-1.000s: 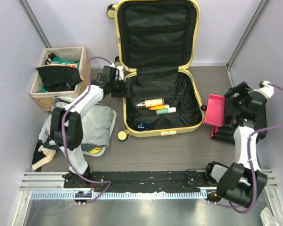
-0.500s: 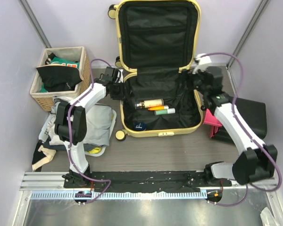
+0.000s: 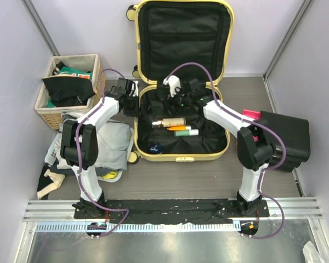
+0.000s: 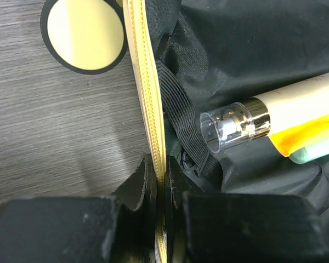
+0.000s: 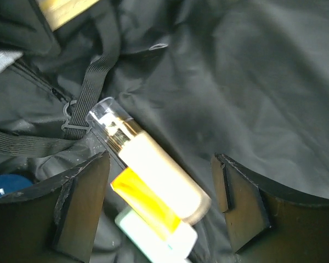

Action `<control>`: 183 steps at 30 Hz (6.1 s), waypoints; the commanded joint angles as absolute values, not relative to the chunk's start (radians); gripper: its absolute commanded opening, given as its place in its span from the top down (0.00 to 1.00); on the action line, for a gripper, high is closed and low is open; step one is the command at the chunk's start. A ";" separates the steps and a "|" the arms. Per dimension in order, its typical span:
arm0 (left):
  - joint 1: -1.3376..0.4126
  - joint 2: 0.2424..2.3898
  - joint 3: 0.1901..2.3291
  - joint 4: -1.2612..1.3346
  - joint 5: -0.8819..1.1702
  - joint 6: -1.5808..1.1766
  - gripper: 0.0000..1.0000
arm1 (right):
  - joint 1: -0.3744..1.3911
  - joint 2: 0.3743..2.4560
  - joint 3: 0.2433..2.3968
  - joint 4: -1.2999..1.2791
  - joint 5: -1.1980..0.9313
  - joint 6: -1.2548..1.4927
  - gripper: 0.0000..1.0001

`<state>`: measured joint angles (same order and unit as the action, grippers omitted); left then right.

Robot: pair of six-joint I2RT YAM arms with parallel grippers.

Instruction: Open, take out, and arrange the luggage

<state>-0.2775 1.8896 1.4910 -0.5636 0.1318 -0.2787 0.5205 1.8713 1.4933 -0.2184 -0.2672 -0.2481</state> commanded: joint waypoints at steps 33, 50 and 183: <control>-0.236 1.825 1.499 -0.583 0.153 -0.233 1.00 | 0.637 2.233 1.571 -0.121 -0.021 -0.615 0.55; -0.235 1.775 1.497 -0.577 0.184 -0.244 1.00 | 0.638 2.077 1.522 0.007 -0.115 -0.433 0.99; -0.235 1.744 1.497 -0.558 0.347 -0.307 1.00 | -0.247 0.914 0.879 0.038 0.298 0.049 0.99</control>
